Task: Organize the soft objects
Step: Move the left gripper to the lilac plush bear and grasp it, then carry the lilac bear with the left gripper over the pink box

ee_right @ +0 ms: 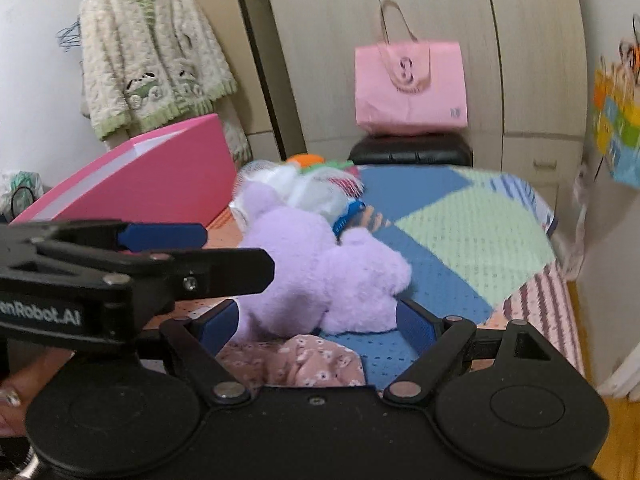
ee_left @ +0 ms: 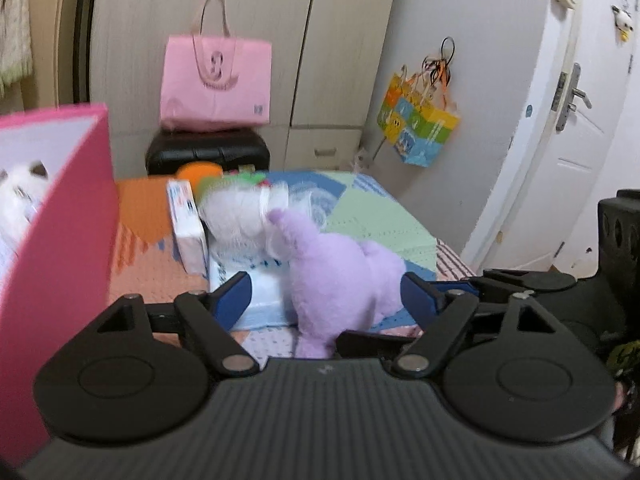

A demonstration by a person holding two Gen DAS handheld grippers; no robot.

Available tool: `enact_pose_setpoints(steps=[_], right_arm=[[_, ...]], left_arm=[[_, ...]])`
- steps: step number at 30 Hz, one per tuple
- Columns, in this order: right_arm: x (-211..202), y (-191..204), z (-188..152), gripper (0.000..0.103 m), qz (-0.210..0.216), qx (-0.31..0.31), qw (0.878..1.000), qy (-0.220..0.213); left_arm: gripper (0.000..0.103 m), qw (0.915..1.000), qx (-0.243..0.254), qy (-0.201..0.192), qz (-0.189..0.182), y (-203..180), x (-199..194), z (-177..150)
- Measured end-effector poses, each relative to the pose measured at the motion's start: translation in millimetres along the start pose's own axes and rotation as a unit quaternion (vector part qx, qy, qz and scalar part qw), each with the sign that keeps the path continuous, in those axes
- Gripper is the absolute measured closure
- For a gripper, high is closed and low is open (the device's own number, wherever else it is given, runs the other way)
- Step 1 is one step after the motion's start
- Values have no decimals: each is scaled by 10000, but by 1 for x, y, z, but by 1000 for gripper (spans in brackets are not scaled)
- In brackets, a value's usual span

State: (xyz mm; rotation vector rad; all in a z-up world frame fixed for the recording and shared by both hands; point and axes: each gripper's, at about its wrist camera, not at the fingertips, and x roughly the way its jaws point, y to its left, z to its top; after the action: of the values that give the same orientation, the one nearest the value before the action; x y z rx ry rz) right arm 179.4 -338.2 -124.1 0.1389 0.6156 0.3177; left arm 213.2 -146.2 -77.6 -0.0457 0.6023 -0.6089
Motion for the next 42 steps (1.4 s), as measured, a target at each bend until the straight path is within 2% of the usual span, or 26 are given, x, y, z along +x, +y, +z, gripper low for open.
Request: enact_pose_setpoints(steps=[4,8,11,16,20,23,34,42], right_arm=[[9,-1,0,13,7,30,10000,50],[15,5,-4,12,-121,-201,9997,64],[15,9,-5,12,-188,-359,9992,16],[7,23,-8,16,-471,-578,9971,-161],[-3,47,-9,16,-936,-1096,9885,-446],[-11,55,-6,16,-1070,-1321,9840,-535],[-43,76,-3,16,-1019,-1301,9844,-607],[-60,108,-6,16,-821,-1250,9877,-449]], left_arm=[[37,9996,-204,140,-106,-5,11,-3],[43,9995,-197,228,60,-8,17,-7],[49,9987,-371,335,-71,-2,21,-9],[50,9983,-425,382,-86,-1,21,-10],[50,9991,-323,288,-5,-8,14,-8],[50,9994,-265,240,5,-11,6,-5],[50,9996,-137,242,62,-19,-33,2],[50,9988,-220,390,215,-20,-72,-2]])
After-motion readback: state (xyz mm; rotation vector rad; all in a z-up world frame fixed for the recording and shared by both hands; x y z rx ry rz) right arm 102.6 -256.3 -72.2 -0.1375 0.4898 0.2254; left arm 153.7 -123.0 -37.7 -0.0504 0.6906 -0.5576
